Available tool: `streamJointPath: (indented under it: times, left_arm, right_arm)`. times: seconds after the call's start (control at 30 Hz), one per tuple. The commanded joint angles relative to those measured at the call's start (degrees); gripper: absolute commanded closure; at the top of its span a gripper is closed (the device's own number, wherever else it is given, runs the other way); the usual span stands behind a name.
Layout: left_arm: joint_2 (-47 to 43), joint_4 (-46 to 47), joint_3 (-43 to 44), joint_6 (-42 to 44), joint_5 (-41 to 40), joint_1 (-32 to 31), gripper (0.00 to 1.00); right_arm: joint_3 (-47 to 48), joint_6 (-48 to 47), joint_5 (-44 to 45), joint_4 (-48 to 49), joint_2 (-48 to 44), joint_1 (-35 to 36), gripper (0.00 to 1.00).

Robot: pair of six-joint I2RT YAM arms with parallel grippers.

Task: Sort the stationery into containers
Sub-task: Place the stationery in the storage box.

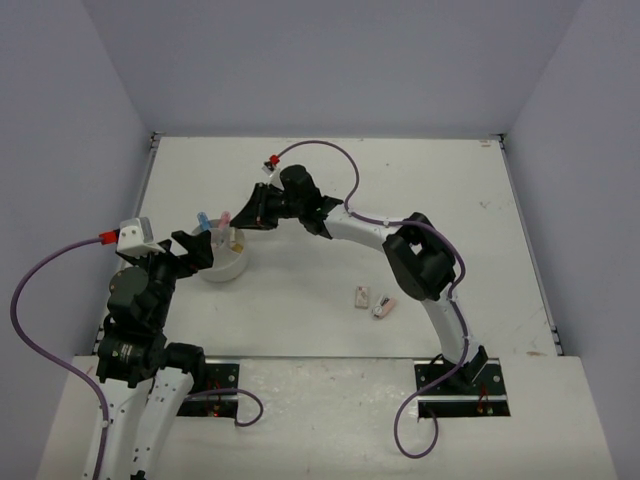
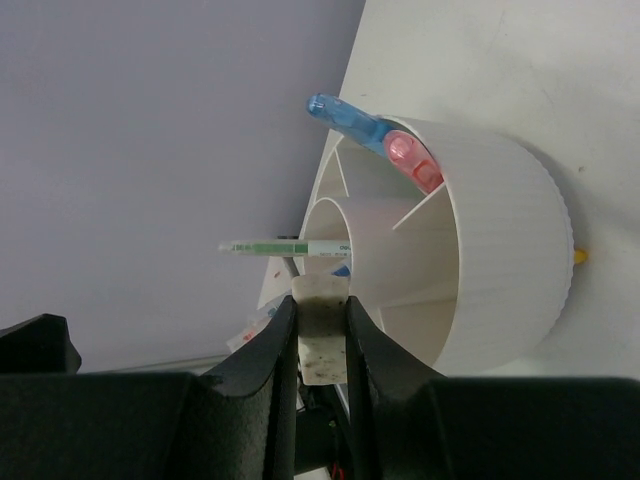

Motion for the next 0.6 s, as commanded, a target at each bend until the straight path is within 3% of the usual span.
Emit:
streamJointPath:
  times: [0.0, 0.57]
  left_arm:
    - [0.2, 1.8, -0.3, 0.6, 0.5, -0.3, 0.0]
    - [-0.1, 1.8, -0.4, 0.4, -0.1, -0.3, 0.0]
  right_arm:
    - [2.4, -0.2, -1.2, 1.4, -0.2, -0.1, 1.0]
    - [4.3, -2.6, -0.5, -2.9, -0.1, 0.0, 1.0]
